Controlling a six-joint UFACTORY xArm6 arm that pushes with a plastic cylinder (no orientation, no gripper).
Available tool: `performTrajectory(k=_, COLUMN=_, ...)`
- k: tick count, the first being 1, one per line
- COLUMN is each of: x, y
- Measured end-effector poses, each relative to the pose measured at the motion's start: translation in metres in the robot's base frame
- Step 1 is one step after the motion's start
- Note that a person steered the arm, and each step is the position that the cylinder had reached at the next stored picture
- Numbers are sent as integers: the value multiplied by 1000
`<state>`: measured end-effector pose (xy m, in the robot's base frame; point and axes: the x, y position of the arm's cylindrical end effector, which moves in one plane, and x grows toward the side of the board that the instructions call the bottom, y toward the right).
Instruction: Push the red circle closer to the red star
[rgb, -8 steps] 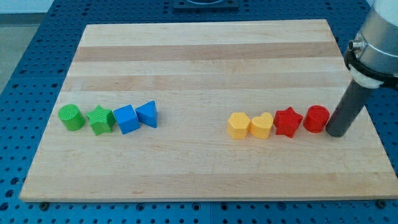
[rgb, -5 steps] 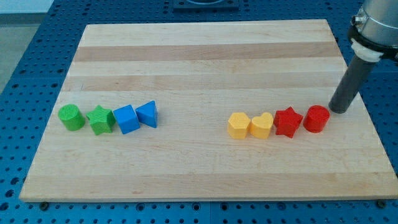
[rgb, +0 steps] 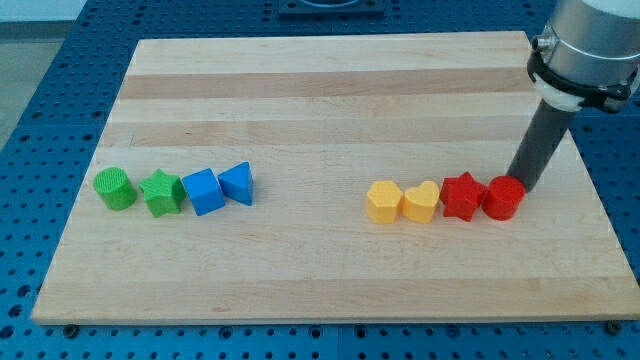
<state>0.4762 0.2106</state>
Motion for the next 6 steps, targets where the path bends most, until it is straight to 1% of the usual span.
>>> performTrajectory(k=2, x=0, y=-2)
performTrajectory(k=3, x=-55, y=-2)
performTrajectory(k=6, x=-63, y=-2)
